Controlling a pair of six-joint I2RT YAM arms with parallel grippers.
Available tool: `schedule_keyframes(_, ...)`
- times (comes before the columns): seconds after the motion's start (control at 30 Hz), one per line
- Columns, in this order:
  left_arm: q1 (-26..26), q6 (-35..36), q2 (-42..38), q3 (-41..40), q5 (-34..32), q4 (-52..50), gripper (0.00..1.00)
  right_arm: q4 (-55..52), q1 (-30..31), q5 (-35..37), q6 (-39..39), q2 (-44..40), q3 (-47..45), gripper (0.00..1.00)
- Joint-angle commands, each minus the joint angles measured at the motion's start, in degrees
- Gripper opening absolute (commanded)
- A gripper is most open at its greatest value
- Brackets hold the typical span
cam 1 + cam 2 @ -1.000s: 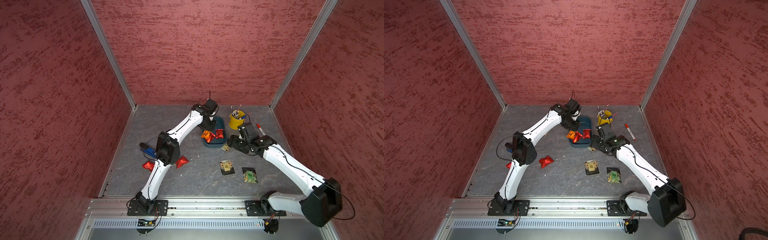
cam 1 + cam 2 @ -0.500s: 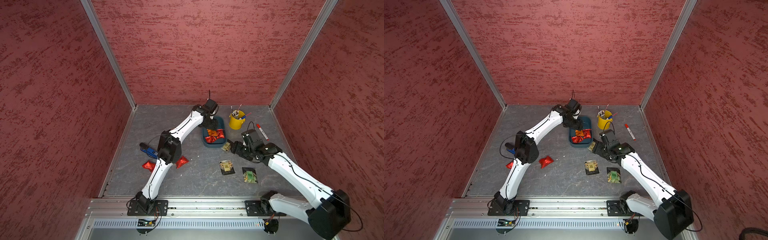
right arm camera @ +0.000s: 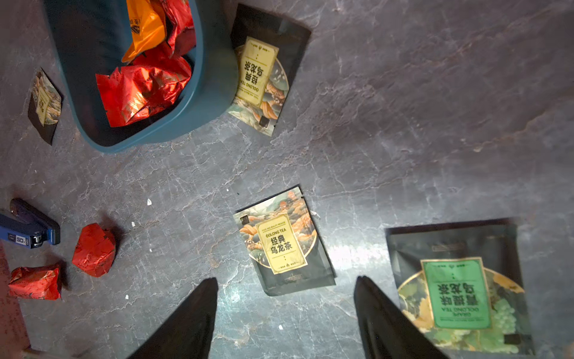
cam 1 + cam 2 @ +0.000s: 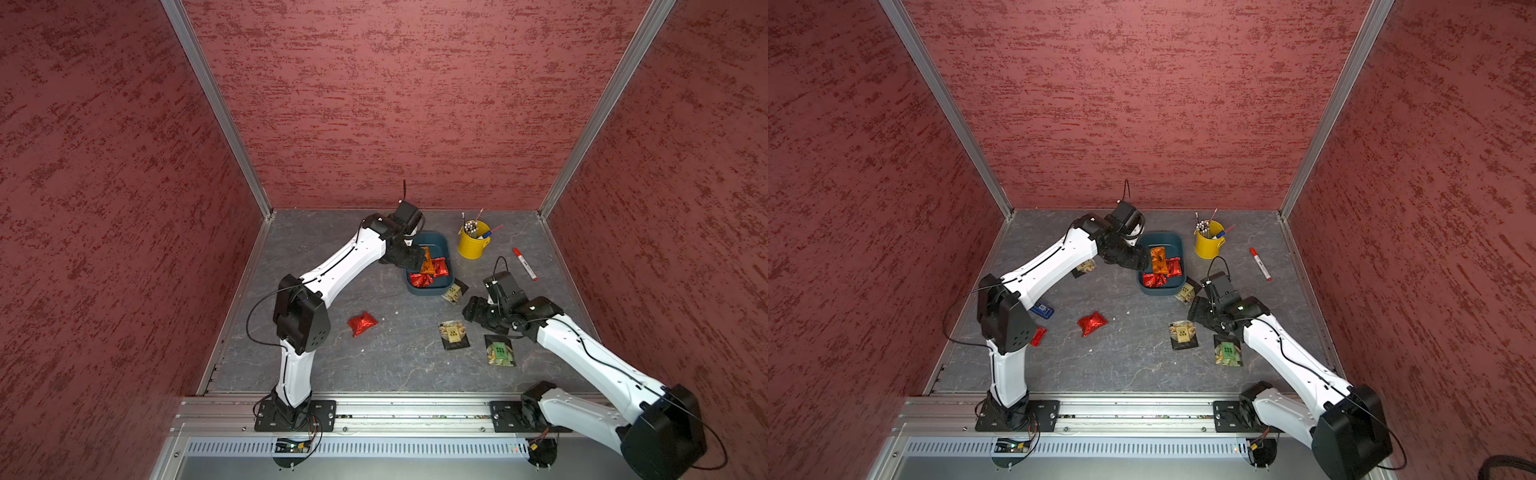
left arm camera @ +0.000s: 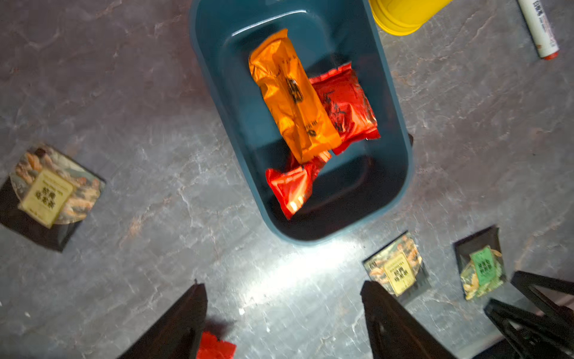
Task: Put the tea bags into the storage box
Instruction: Pick up the tea bag from the center of the board.
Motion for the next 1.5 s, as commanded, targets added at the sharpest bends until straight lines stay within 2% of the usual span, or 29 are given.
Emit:
schedule_keyframes(0.0,-2.62,-4.90,-3.47,-6.46,3.09,3.18,0.67,1.36,0.17,-1.79,0.59,-1.49,-1.35,0.75)
schedule_keyframes(0.13,-6.22,-8.87,-6.31,-14.28,5.04,6.89,0.46,3.06,-0.09,-3.73,0.98,-2.98,-3.39,0.74)
schedule_keyframes(0.2,-7.88,-10.81,-7.04,-17.61,6.25,9.31,0.45,3.79,-0.18,-4.61,1.59,-3.73,-4.88,0.70)
schedule_keyframes(0.33,-10.32,-13.74,-7.60,-22.04,7.91,13.71,0.48,6.99,-0.15,-6.87,3.23,-4.89,-8.59,0.55)
schedule_keyframes(0.4,-10.97,-14.68,-7.47,-23.39,8.21,15.30,0.50,7.71,-0.18,-7.09,3.78,-4.68,-9.95,0.44)
schedule_keyframes(0.6,-11.33,-16.64,-6.10,-26.21,10.39,19.65,0.50,12.58,-0.18,-9.26,3.62,-3.12,-14.08,0.00)
schedule_keyframes(0.97,-12.40,-18.76,-0.83,-23.12,13.08,19.86,0.53,14.78,-0.19,-9.22,2.90,2.59,-16.00,0.00)
schedule_keyframes(1.47,-15.83,-24.95,2.84,-25.54,13.19,25.48,0.53,12.55,-0.20,-7.58,3.90,7.29,-17.40,0.00)
